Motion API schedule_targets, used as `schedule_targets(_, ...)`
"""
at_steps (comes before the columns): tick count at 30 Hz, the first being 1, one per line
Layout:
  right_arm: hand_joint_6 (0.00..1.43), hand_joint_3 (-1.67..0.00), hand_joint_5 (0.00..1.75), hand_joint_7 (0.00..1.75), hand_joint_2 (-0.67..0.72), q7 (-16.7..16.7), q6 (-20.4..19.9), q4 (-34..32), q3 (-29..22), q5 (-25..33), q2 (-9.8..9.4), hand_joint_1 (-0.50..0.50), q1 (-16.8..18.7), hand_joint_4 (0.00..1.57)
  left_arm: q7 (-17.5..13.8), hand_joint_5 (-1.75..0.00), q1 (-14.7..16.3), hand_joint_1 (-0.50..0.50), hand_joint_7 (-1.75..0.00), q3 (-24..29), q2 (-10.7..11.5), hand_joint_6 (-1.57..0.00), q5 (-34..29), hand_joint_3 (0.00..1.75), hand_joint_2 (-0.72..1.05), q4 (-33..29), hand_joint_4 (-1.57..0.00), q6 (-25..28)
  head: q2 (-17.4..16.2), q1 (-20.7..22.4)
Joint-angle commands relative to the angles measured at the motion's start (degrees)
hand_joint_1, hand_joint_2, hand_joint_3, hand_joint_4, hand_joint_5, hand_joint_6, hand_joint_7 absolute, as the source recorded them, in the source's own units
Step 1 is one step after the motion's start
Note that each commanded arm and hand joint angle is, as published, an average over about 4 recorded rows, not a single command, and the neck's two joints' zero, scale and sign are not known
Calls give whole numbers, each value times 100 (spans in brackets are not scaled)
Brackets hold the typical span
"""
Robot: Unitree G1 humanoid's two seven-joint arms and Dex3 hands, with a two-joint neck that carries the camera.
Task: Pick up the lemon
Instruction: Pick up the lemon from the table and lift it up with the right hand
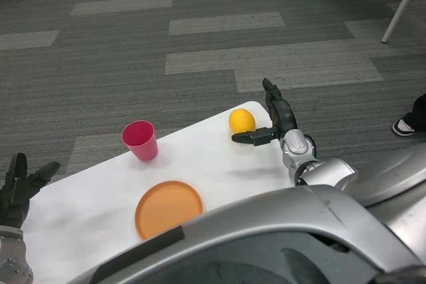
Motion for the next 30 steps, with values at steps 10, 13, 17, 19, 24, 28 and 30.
schedule_targets(10,0,-40,32,0,-22,-209,765,393,207,-559,-75,-12,-639,0,9,0,-21,50,0,40,91,0,-6,9,105,-8,0,-40,-46,39)
schedule_targets(13,0,-40,44,0,-26,-251,917,395,207,-702,-53,-12,-672,0,9,0,-21,50,0,53,87,0,-6,9,105,-8,0,-40,-68,35)
schedule_targets(17,0,-46,56,0,-29,-343,1172,406,213,-941,-48,-17,-701,0,9,0,-21,50,0,66,87,0,-6,9,105,-10,0,-40,-81,41)
schedule_targets(19,0,-52,63,0,-32,-407,1299,415,215,-1111,-53,-17,-716,0,9,0,-19,50,0,73,87,0,-6,9,105,-15,0,-40,-82,42)
schedule_targets(24,0,-56,78,0,-41,-604,1578,420,215,-1631,-84,-20,-745,0,9,0,-17,50,0,75,87,0,-6,9,105,-26,0,-40,-111,39)
schedule_targets(28,0,-61,87,0,-43,-684,1618,398,215,-1961,-88,-21,-745,0,9,0,-8,50,0,84,87,0,-6,9,105,-52,0,-40,-120,37)
schedule_targets(30,0,-63,90,0,-45,-723,1622,358,220,-2137,-92,-21,-745,0,9,0,-8,50,0,88,87,0,-6,9,105,-52,0,-40,-127,28)
